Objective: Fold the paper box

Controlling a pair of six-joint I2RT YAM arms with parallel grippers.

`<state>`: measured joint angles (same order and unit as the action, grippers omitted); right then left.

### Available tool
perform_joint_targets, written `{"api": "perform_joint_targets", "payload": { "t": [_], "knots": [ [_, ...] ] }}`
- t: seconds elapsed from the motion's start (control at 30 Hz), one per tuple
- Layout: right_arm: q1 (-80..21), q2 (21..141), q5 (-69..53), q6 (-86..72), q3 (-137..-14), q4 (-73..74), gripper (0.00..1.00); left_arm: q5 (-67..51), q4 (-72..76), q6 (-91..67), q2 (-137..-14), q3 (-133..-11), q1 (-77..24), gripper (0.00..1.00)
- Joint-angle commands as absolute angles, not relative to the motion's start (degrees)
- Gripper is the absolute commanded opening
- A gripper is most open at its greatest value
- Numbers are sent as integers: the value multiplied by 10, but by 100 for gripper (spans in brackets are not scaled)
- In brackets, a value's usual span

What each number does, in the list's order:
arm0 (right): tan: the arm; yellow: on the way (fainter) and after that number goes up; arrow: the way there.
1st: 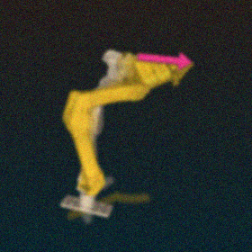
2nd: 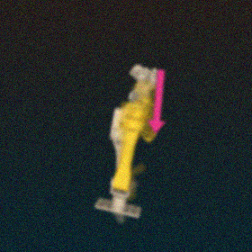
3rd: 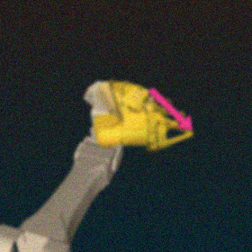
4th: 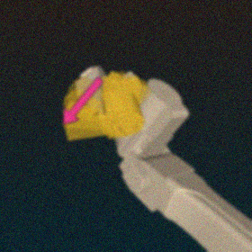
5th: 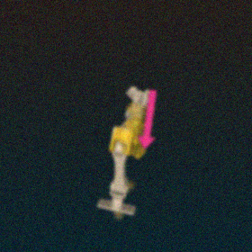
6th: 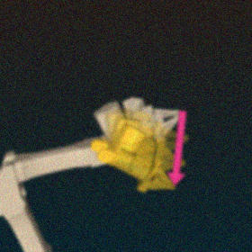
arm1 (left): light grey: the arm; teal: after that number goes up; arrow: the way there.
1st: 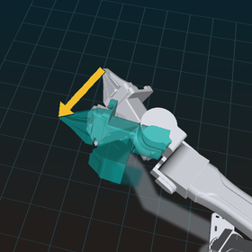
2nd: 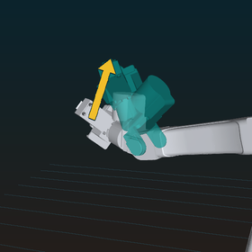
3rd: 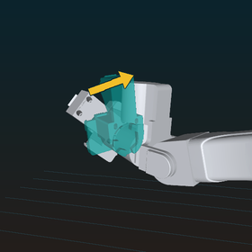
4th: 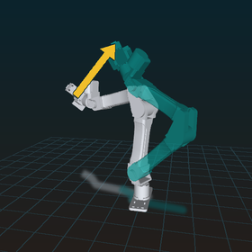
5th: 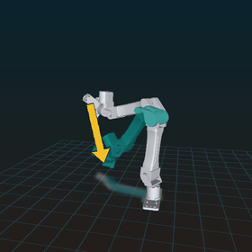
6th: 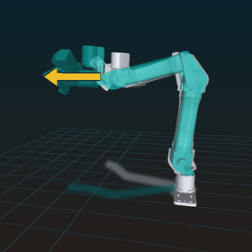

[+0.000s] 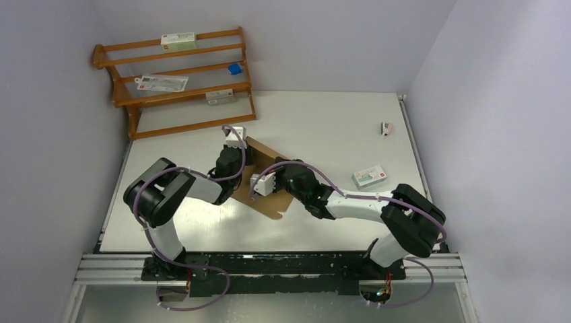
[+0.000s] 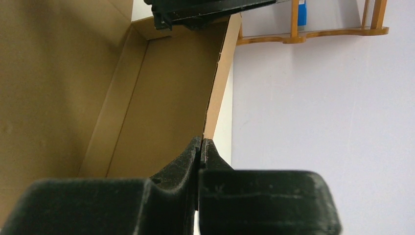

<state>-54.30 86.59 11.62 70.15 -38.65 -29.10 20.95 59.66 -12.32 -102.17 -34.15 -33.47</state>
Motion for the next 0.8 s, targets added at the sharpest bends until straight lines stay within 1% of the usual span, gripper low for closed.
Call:
{"api": "perform_joint_targets", "payload": {
  "t": [0.0, 0.13, 0.27, 0.33, 0.43, 0.5, 0.67, 0.7, 0.77],
  "knots": [
    [-551, 856, 51, 666, -387, -230, 0, 367, 487, -150, -1016, -367, -351, 17],
    [-551, 855, 46, 657, -390, -224, 0, 420, 441, -157, -1014, -381, -365, 20],
    [-551, 848, 36, 647, -388, -224, 0, 451, 398, -194, -1009, -377, -367, 20],
    [-551, 842, 27, 641, -387, -222, 0, 462, 377, -223, -1001, -371, -368, 18],
    [-552, 829, 6, 625, -387, -214, 0, 510, 334, -251, -987, -368, -381, 14],
    [-552, 820, -8, 616, -384, -211, 0, 534, 308, -271, -979, -367, -384, 13],
    [-552, 808, -36, 601, -380, -197, 0, 551, 227, -318, -960, -376, -385, 18],
    [-552, 807, -37, 599, -379, -195, 0, 540, 237, -316, -952, -366, -385, 20],
    [-553, 802, -40, 599, -374, -195, 0, 506, 291, -301, -936, -328, -384, 26]
  ]
}}
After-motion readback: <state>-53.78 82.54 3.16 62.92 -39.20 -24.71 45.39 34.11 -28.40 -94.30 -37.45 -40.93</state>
